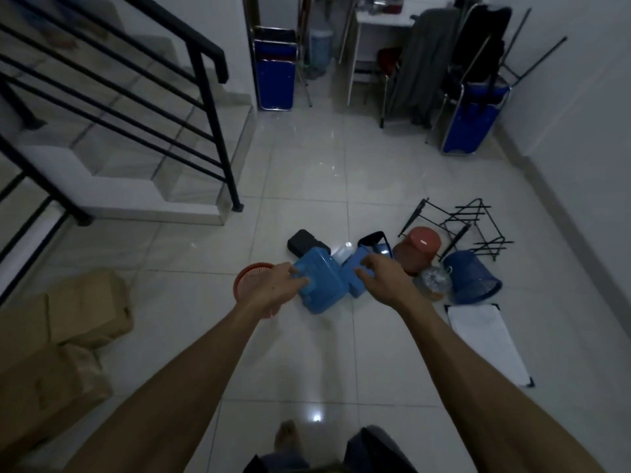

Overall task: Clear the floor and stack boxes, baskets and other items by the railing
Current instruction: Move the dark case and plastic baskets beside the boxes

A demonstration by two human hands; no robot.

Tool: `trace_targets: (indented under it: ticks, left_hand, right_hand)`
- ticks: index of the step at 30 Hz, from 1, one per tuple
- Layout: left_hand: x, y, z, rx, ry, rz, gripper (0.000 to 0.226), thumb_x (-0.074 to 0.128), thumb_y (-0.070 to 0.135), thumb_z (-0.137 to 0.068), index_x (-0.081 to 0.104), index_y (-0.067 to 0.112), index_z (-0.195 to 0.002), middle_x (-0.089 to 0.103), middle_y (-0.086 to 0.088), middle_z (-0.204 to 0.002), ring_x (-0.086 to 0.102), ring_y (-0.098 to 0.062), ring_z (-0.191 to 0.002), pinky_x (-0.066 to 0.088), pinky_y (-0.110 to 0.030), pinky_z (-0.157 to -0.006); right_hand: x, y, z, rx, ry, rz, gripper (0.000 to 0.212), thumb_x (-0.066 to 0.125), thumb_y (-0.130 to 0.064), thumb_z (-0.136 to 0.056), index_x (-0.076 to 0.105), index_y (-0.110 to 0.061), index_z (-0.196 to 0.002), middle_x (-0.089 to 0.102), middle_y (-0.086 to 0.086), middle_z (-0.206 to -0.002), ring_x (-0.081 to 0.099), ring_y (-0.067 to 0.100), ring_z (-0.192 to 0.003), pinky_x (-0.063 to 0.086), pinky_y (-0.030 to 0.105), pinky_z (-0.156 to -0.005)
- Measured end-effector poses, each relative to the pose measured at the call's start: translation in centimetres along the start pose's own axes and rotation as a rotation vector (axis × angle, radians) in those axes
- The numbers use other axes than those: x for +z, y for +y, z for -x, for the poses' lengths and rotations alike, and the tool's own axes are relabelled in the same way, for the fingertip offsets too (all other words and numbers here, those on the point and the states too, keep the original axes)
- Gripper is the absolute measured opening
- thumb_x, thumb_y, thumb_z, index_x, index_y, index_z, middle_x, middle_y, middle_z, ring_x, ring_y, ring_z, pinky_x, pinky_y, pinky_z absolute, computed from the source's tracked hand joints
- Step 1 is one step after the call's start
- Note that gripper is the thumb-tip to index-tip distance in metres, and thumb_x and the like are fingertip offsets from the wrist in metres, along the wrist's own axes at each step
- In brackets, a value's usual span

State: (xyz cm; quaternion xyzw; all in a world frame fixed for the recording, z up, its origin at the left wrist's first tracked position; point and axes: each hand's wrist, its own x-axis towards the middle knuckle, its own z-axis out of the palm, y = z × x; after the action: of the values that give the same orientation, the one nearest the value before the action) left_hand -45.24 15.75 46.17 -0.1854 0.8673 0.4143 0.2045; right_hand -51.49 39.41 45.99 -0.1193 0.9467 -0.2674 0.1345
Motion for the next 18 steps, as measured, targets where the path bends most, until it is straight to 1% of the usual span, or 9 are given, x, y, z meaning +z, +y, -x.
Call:
trace_targets:
  ticks: [1,3,5,7,8,9,13,16,18]
  left_hand:
    - [0.4,0.6,-0.6,-0.016,-0.012,0.019,0.035,0.059,0.033,-0.098,0.056,0.015,-0.128,0.058,-0.001,-0.116,0.054,-0.009,-0.088,0.034,-0.017,-0.058]
    - [1.3,2.0,-2.0,-0.013,-0.032,0.037,0.040,0.058,0.035,-0.099,0.053,0.014,-0.132,0.060,-0.005,-0.122,0.058,-0.014,-0.097,0.035,-0.019,-0.058]
    - [2.1,3.4,-3.3,-0.017,-0.058,0.039,0.038,0.058,0.036,-0.099,0.055,0.014,-0.129,0.064,-0.006,-0.119,0.062,-0.016,-0.096,0.045,-0.025,-0.062]
    - [3.1,4.7,-5.0,-0.043,-0.090,0.073,0.034,0.059,0.035,-0.098,0.057,0.013,-0.123,0.066,-0.008,-0.112,0.066,-0.020,-0.098,0.058,-0.037,-0.079]
    - [3.6,5.5,-5.8,-0.056,-0.101,0.107,0.030,0.060,0.034,-0.098,0.057,0.013,-0.120,0.067,-0.008,-0.109,0.067,-0.021,-0.099,0.058,-0.041,-0.086]
    - [4.0,6.4,-6.7,-0.068,-0.104,0.138,0.027,0.060,0.032,-0.098,0.058,0.013,-0.117,0.068,-0.008,-0.107,0.068,-0.021,-0.098,0.058,-0.042,-0.089]
    - [6.0,9.6,-10.7,-0.112,-0.093,0.197,0.018,0.061,0.028,-0.098,0.058,0.014,-0.108,0.068,-0.010,-0.105,0.069,-0.021,-0.093,0.057,-0.037,-0.082]
    - [7.1,11.9,-13.6,-0.170,-0.079,0.232,0.024,0.061,0.028,-0.098,0.058,0.010,-0.114,0.068,-0.010,-0.101,0.067,-0.016,-0.081,0.056,-0.031,-0.072]
    - [7.5,13.5,-15.0,-0.209,-0.076,0.255,0.028,0.061,0.029,-0.099,0.057,0.010,-0.119,0.067,-0.010,-0.101,0.067,-0.015,-0.080,0.054,-0.029,-0.069]
  right_hand:
    - [-0.2,0.7,-0.2,0.020,0.009,-0.020,0.032,0.059,-0.029,-0.098,0.064,-0.005,-0.118,0.066,0.009,-0.114,0.061,0.024,-0.105,0.042,0.027,-0.080]
    - [-0.7,2.3,-0.9,0.048,0.024,-0.043,0.032,0.060,-0.029,-0.097,0.065,-0.004,-0.118,0.067,0.011,-0.115,0.062,0.025,-0.105,0.046,0.031,-0.083]
    - [-1.2,4.0,-1.7,0.073,0.027,-0.054,0.036,0.059,-0.030,-0.097,0.063,-0.004,-0.121,0.066,0.013,-0.118,0.061,0.026,-0.106,0.048,0.033,-0.088]
    - [-1.7,5.8,-2.8,0.093,0.034,-0.063,0.037,0.058,-0.031,-0.098,0.063,-0.003,-0.122,0.066,0.013,-0.119,0.061,0.025,-0.106,0.048,0.034,-0.089]
    - [-2.1,6.7,-3.4,0.098,0.037,-0.069,0.037,0.059,-0.031,-0.098,0.063,-0.003,-0.121,0.066,0.013,-0.118,0.061,0.025,-0.106,0.049,0.034,-0.088]
    - [-2.4,7.6,-4.1,0.102,0.037,-0.078,0.036,0.059,-0.031,-0.098,0.064,-0.003,-0.120,0.066,0.013,-0.118,0.061,0.025,-0.105,0.049,0.034,-0.088]
    - [-4.1,10.8,-7.8,0.118,0.013,-0.116,0.034,0.059,-0.033,-0.098,0.066,-0.006,-0.117,0.067,0.010,-0.115,0.062,0.023,-0.103,0.049,0.034,-0.087]
    - [-5.6,12.7,-10.8,0.113,-0.004,-0.128,0.033,0.059,-0.035,-0.098,0.066,-0.008,-0.116,0.067,0.007,-0.114,0.062,0.020,-0.102,0.051,0.036,-0.087]
    - [-6.6,13.8,-12.7,0.103,-0.030,-0.138,0.034,0.058,-0.036,-0.098,0.066,-0.009,-0.117,0.067,0.006,-0.113,0.062,0.019,-0.100,0.052,0.035,-0.086]
